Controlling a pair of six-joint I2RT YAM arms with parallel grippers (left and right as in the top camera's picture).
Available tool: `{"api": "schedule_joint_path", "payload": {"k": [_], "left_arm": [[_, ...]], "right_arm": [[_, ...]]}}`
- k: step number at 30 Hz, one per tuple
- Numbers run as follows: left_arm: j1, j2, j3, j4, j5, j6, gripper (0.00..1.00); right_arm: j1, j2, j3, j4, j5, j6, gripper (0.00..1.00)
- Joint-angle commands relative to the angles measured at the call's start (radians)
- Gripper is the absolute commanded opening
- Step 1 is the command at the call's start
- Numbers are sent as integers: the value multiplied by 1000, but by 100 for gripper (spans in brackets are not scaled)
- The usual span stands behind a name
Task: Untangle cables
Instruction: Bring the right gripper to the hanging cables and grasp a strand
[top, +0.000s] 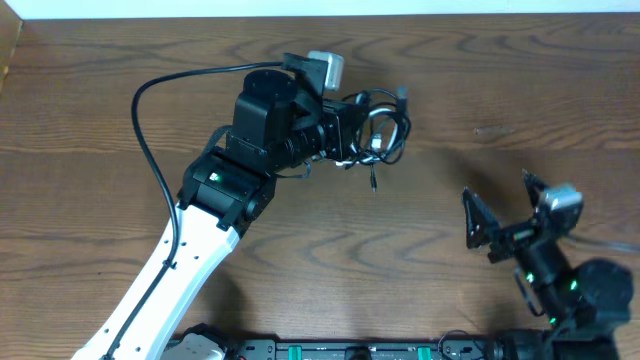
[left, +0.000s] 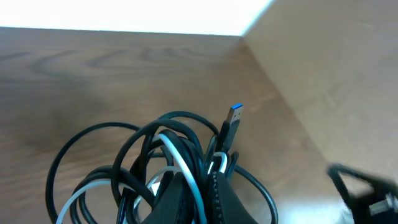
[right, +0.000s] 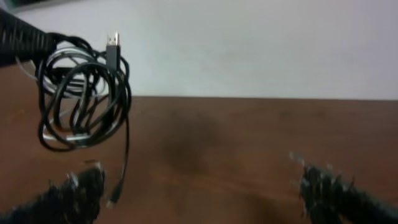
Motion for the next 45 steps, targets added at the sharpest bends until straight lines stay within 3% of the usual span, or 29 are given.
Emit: {"api": "schedule_joint_path", "payload": {"k": [1, 4, 10, 21, 27, 32, 45], "left_arm": [[12, -5, 0, 18, 120, 65, 8], [49, -14, 0, 27, 212, 66, 8], [200, -21, 0, 95, 558, 42, 7], [277, -21, 0, 229, 787, -57, 7], [278, -21, 0, 243, 805, -51, 7], [277, -21, 0, 273, 804, -52, 7], [279, -21, 0, 309, 742, -61, 7]], "right_arm": [[-9, 151, 122, -24, -108, -4, 99], [-9, 234, 165, 11, -252, -2, 99], [-9, 317, 168, 177, -473, 20, 99], [-7, 525, 168, 425, -465, 300, 96], [26, 692, 168, 535, -546, 334, 91], [75, 806, 168, 752, -603, 393, 90], [142, 845, 168, 913, -747, 390, 94]]}}
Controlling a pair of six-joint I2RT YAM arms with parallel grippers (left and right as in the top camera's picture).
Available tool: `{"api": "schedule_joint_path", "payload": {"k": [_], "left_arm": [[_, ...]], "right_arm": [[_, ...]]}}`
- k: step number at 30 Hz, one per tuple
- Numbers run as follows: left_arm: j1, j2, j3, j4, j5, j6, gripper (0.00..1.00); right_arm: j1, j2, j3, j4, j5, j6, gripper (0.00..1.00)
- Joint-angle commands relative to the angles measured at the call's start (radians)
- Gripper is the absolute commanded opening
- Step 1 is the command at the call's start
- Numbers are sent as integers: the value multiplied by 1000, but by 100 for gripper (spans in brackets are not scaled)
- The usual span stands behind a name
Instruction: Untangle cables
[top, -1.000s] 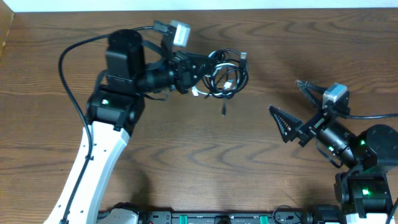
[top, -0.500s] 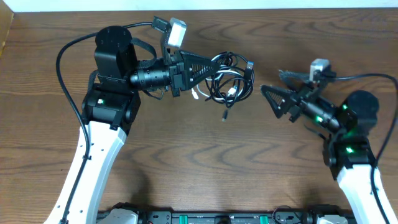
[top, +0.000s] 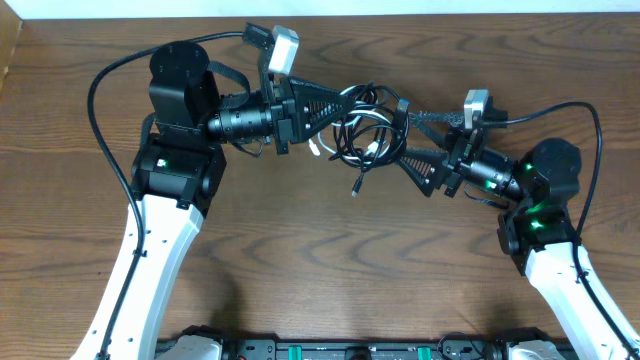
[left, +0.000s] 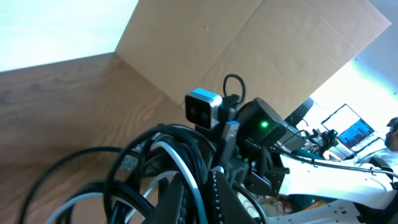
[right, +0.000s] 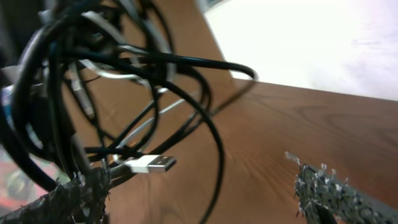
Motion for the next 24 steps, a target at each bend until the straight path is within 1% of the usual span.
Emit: {"api": "schedule_joint_path", "payload": {"k": [1, 3, 11, 18, 23, 24], "left_arm": [[2, -19, 0, 12, -45, -24, 7], [0, -18, 0, 13, -69, -47, 7], [-2, -17, 0, 12, -108, -51, 7], [-34, -13, 0, 8, -111, -50, 7], [-60, -12, 0, 8, -111, -50, 8], [-63, -12, 0, 8, -116, -46, 7]], "right_arm": [[15, -2, 14, 43, -85, 9, 94], [27, -2, 14, 57, -87, 8, 94], [63, -2, 14, 102, -90, 8, 94], [103, -2, 14, 153, -86, -16, 93], [107, -1, 14, 153, -75, -38, 79], [107, -1, 14, 153, -67, -39, 66]]}}
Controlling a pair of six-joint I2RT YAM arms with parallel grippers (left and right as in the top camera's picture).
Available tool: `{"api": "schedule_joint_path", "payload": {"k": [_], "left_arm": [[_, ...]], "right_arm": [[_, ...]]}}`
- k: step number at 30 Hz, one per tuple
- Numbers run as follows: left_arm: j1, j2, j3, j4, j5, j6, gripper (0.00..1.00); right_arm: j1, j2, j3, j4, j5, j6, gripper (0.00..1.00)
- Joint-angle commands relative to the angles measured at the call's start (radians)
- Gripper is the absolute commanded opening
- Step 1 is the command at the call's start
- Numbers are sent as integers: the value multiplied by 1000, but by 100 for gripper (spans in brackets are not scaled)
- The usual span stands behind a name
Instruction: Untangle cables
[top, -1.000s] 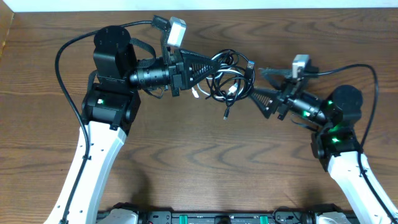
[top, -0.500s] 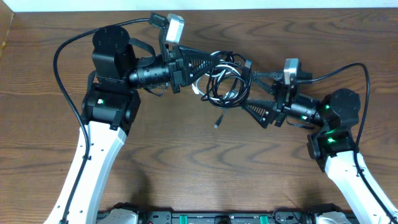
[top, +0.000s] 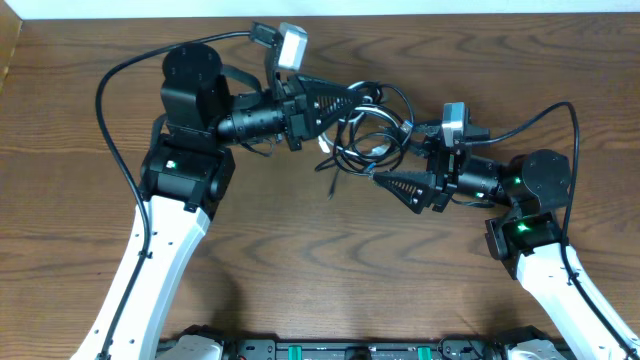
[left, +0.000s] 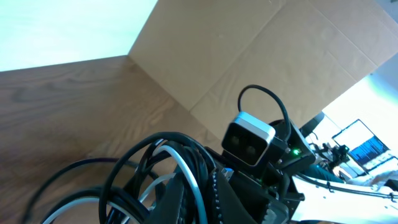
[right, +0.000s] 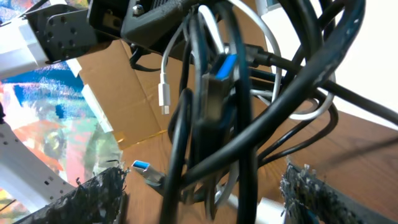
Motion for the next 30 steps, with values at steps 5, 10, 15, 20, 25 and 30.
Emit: {"api": "schedule_joint_path", "payload": {"k": [5, 10, 15, 20, 25, 30], "left_arm": [[9, -12, 0, 6, -11, 3, 7], [40, -12, 0, 5, -10, 2, 8], [50, -12, 0, 5, -10, 2, 7], [50, -12, 0, 5, -10, 2, 7], [50, -12, 0, 5, -10, 2, 7], [50, -12, 0, 5, -11, 3, 7]], "right_arm": [[-1, 0, 14, -10, 13, -20, 37], [-16, 0, 14, -50, 19, -34, 17], [-52, 0, 14, -145, 33, -65, 1], [-108, 0, 14, -234, 41, -66, 1], [-137, 0, 14, -278, 46, -65, 1], [-137, 0, 14, -279, 48, -72, 1]]}}
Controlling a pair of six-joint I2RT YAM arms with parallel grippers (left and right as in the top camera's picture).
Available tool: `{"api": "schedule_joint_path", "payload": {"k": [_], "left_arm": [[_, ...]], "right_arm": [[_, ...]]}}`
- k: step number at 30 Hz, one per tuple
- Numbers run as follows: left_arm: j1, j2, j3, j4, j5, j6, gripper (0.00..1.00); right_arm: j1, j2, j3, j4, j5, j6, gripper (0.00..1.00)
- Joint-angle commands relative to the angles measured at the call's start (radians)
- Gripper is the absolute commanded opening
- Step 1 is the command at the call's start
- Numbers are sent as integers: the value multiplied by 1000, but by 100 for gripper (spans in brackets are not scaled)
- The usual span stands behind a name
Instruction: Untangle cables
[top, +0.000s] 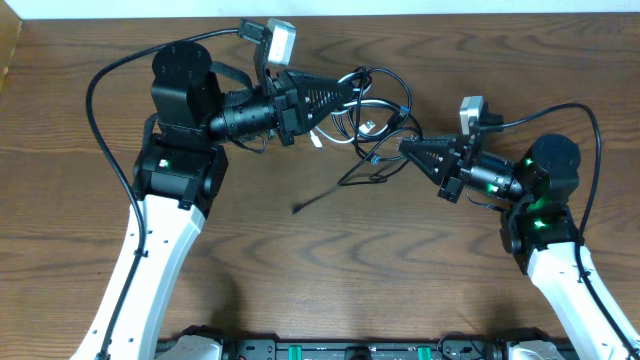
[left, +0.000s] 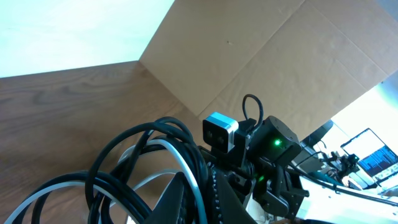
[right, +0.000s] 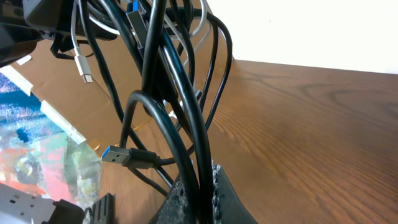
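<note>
A tangle of black and white cables (top: 365, 110) hangs above the wooden table between the two arms. My left gripper (top: 345, 92) is shut on its left side; in the left wrist view black loops and a white cable (left: 180, 168) run between the fingers. My right gripper (top: 405, 147) is shut on black strands at the bundle's right side, and those strands (right: 193, 149) pass between its fingers (right: 217, 193). A blue-tipped USB plug (right: 127, 155) dangles nearby. One black cable end (top: 330, 192) trails down onto the table.
The wooden table (top: 320, 270) spreads below both arms. A brown cardboard wall (left: 267, 56) stands beyond the table's right side. The left arm's own black cable (top: 100, 90) loops at the far left.
My right gripper, open around the bundle's lower right then, is now shut on black strands and sits farther right. A black cable end now trails out onto the table below the bundle.
At first my left gripper alone held the bundle up while the right arm sat open at the front right. Then the right gripper was open beside the bundle, then around its strands. Now it is shut on them, with the bundle stretched between both grippers.
</note>
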Motion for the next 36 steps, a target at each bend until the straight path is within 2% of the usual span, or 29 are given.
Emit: {"api": "schedule_joint_path", "payload": {"k": [1, 11, 21, 27, 36], "left_arm": [[7, -12, 0, 7, -3, 3, 7], [19, -12, 0, -65, -24, 69, 8], [88, -12, 0, -172, -59, 83, 8], [134, -12, 0, -206, -59, 104, 7], [221, -12, 0, -286, -59, 159, 8]], "right_arm": [[-10, 0, 13, -5, 19, -19, 1], [-10, 0, 13, -27, 59, -19, 1], [-21, 0, 13, -343, 481, 20, 1], [-46, 0, 13, -376, 507, 23, 1], [-98, 0, 13, -534, 663, 64, 1]]}}
